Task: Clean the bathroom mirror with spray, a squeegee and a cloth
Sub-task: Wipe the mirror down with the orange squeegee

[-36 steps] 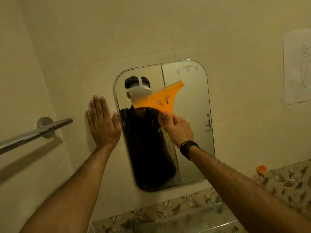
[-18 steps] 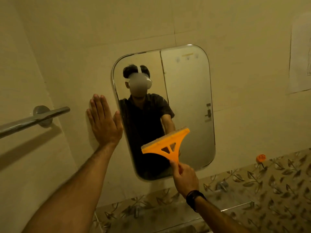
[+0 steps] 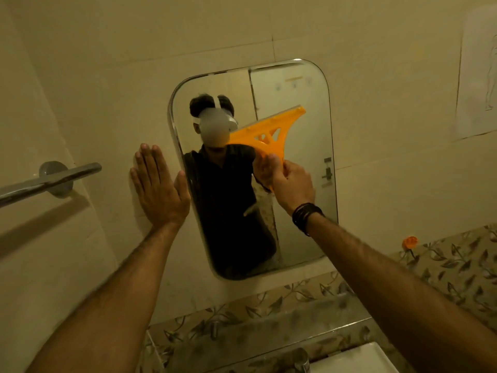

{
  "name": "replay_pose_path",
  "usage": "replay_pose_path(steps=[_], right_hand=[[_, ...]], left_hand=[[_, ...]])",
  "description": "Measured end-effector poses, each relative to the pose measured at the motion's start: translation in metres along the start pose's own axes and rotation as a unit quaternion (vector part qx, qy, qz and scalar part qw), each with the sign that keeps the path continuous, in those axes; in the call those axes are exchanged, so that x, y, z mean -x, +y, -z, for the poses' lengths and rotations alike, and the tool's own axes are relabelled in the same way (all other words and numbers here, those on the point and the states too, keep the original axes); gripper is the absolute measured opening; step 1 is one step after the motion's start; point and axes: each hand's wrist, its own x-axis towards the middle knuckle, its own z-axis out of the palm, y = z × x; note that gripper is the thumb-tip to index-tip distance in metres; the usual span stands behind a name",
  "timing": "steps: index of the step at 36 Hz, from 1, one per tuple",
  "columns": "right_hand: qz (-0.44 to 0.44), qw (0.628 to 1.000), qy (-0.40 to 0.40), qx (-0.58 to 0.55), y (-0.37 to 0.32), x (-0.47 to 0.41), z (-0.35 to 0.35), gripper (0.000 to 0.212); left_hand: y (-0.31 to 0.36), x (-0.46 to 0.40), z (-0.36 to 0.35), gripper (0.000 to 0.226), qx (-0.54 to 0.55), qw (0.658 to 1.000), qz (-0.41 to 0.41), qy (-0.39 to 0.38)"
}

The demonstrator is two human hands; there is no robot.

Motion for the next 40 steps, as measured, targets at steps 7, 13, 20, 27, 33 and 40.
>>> replay_pose_path(steps=[7,13,20,27,33,40], right_hand=[[-0.074,0.995,-0.022,-0.061,0.047,0.054,-0.01,0.051],[-0.129,0.99,-0.044,-0.035,0.087,0.12,-0.015,0.05],[-0.16,0.986,-0.049,0.006,0.136,0.183,-0.023,0.058],[-0.165,0.984,-0.059,0.036,0.143,0.204,-0.018,0.058],[-0.09,0.996,0.011,-0.026,0.112,0.172,-0.004,0.055],[-0.132,0.991,-0.011,-0.013,0.114,0.141,-0.007,0.055]], left_hand=[[0.0,0.009,-0.002,0.071,-0.001,1.0,0.0,0.005],[0.0,0.023,-0.009,0.07,-0.015,1.0,0.017,0.004],[0.002,0.035,-0.011,0.07,-0.011,1.0,0.025,0.005],[0.001,0.043,-0.012,0.072,-0.009,1.0,0.019,-0.001],[0.0,0.046,-0.012,0.07,-0.008,1.0,0.014,0.005],[0.0,0.048,-0.012,0.069,-0.027,0.999,0.015,0.012]])
